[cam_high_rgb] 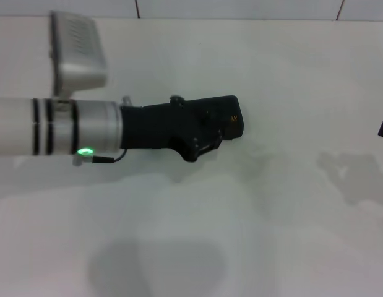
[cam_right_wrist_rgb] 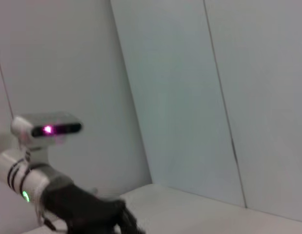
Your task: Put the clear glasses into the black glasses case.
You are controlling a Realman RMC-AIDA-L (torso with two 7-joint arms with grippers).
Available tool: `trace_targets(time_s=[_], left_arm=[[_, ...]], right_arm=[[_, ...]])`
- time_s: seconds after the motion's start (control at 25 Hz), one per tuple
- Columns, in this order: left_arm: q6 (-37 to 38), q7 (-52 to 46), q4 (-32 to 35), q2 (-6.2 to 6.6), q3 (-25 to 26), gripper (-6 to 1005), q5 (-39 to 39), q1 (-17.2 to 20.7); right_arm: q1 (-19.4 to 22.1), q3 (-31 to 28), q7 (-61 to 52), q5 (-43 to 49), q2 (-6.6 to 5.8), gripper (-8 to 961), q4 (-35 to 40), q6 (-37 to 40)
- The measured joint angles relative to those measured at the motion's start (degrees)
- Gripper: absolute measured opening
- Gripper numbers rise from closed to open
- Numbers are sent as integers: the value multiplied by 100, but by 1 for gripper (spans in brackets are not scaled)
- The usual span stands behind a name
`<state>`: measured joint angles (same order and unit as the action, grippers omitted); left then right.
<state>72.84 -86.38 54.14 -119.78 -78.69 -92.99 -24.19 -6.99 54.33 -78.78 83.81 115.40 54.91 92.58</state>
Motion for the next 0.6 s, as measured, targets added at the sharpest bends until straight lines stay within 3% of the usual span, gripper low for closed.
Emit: trace_targets(time_s=[0.12, 0.28, 0.44, 0.6], left_arm=[[541, -257, 546, 35, 214, 182, 331, 347], [1795, -327, 597, 91, 797, 188, 379, 324], [3316, 418, 373, 100, 1561, 293, 399, 271], [3905, 509, 345, 143, 1941, 413, 410, 266]], right_arm=[[-25, 11, 59, -51, 0, 113, 0, 160], [-189, 88, -31, -80, 0, 114, -66, 392], [-507, 132, -39, -170, 7, 283, -391, 839], [-889, 196, -32, -176, 38, 448, -737, 1226]])
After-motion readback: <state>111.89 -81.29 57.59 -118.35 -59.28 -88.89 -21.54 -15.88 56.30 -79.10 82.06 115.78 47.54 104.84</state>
